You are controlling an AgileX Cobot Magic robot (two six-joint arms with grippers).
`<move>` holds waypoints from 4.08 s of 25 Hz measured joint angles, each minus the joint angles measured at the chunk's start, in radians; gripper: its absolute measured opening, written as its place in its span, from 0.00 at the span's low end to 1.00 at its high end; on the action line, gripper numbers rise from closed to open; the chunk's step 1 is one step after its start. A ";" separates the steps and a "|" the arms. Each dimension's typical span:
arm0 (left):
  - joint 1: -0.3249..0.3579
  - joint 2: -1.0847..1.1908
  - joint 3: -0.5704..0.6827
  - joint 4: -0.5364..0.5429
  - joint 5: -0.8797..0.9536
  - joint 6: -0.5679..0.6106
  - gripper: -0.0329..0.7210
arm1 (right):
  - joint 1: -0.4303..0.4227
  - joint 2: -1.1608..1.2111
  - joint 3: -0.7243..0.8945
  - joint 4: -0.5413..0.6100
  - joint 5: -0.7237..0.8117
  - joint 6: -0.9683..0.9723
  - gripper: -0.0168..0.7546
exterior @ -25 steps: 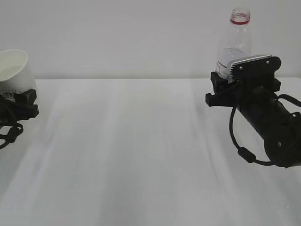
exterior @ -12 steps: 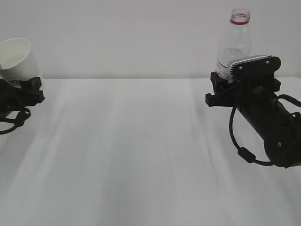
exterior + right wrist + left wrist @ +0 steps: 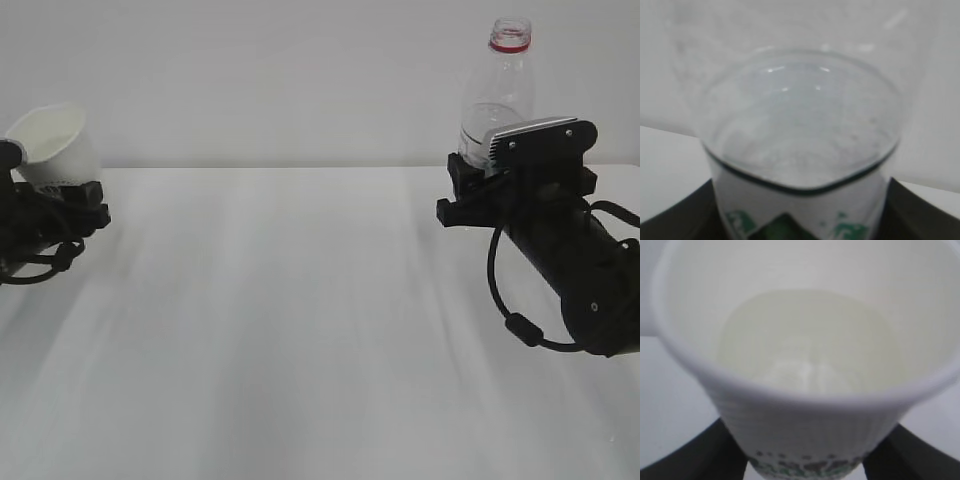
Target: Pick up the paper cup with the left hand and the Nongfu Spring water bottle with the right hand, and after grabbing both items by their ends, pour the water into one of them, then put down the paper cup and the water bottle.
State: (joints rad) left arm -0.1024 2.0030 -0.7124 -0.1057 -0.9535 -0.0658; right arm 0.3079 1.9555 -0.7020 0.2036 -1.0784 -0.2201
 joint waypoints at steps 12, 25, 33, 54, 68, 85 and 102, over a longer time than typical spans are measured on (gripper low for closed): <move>0.021 0.116 -0.088 0.000 0.014 -0.009 0.65 | 0.000 0.000 0.000 0.000 0.000 0.000 0.63; 0.027 0.215 -0.121 0.028 -0.069 -0.018 0.65 | 0.000 0.000 0.000 0.000 -0.002 -0.016 0.63; 0.028 0.229 -0.123 0.045 -0.104 -0.018 0.65 | 0.000 0.000 0.000 0.000 -0.002 -0.019 0.63; 0.031 0.207 -0.109 0.048 -0.064 -0.020 0.91 | 0.000 0.000 0.000 0.000 -0.027 -0.019 0.63; 0.031 0.039 0.084 0.048 -0.075 -0.020 0.90 | 0.000 0.000 0.000 0.000 -0.028 -0.021 0.63; 0.031 -0.188 0.256 0.106 -0.068 -0.021 0.87 | 0.000 0.002 0.000 0.000 -0.028 0.003 0.63; 0.031 -0.189 0.261 0.175 -0.068 -0.038 0.83 | 0.000 0.006 -0.006 0.067 -0.028 0.048 0.63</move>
State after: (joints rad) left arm -0.0717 1.8138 -0.4518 0.0697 -1.0218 -0.1035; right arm 0.3079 1.9616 -0.7078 0.2710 -1.1066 -0.1720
